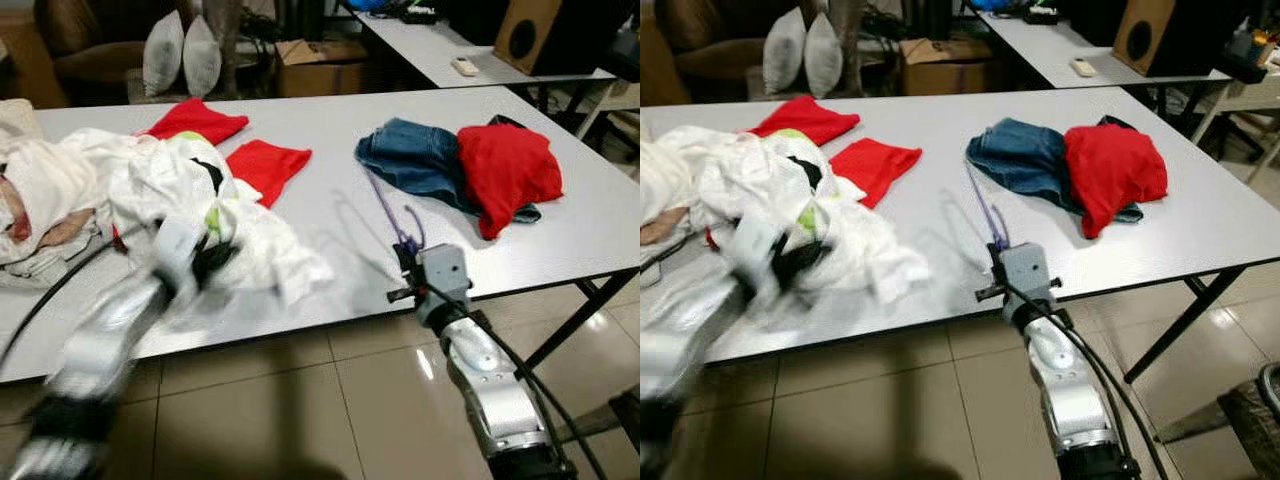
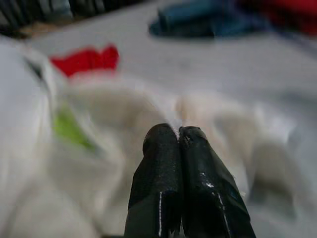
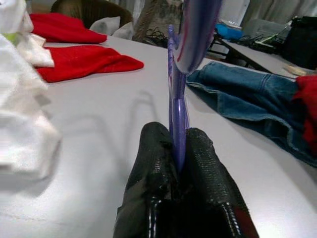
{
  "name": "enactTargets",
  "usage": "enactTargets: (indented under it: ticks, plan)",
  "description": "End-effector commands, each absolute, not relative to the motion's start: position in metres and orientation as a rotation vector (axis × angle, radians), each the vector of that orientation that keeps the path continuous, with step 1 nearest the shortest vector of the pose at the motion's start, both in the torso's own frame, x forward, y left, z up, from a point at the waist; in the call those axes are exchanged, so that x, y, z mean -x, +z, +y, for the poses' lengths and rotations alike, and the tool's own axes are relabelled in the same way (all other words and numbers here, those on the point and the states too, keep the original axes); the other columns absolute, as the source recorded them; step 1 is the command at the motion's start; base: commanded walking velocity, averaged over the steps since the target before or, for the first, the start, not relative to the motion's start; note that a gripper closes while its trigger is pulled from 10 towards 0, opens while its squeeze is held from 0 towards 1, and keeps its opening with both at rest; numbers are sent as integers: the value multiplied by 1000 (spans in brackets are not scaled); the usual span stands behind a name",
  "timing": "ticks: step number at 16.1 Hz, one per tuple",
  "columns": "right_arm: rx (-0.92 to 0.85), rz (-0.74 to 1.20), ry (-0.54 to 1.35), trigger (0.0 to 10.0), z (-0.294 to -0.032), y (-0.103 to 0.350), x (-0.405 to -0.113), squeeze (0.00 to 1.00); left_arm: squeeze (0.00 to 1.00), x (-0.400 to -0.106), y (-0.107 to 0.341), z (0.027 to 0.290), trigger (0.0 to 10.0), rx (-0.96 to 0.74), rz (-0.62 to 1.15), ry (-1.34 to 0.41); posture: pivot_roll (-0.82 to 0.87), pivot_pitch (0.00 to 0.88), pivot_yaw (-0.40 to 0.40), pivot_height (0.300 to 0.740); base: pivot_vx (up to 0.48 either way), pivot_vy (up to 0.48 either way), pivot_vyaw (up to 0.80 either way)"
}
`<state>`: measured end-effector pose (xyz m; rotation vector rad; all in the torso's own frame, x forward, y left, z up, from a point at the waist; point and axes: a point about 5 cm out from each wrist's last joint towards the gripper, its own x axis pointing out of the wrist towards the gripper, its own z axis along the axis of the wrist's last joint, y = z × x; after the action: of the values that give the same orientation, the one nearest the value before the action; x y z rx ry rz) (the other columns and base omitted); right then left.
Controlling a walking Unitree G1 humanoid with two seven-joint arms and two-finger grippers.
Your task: Hang hanger
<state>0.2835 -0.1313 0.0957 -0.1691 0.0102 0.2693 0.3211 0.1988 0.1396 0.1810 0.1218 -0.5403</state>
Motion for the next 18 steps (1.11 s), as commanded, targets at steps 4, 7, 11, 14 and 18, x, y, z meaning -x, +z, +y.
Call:
enactTargets:
  ticks: [4, 7, 11, 14, 18]
  plan:
    - [186, 25, 199, 10000, -151, 98, -285, 0, 0, -374, 209, 169, 0, -75, -160, -388, -138, 0, 39, 740, 0, 0, 0]
    - [201, 32, 156, 10000, -160, 97, -275, 0, 0, -376, 215, 128, 0, -217, -181, -582, -189, 0, 78, 740, 0, 0, 0]
    - [190, 51, 130, 10000, -158, 91, -262, 0, 0, -343, 115, 88, 7922, -469, 151, -902, -236, 0, 107, 740, 0, 0, 0]
    - [194, 55, 137, 10000, -156, 91, -260, 0, 1000, -340, 112, 88, 10000, -395, 151, -897, -228, 0, 111, 740, 0, 0, 0]
    - [196, 60, 62, 10000, -166, 89, -260, 0, 1000, -325, 122, 93, 10000, -371, 145, -1039, -201, 0, 87, 740, 0, 0, 0]
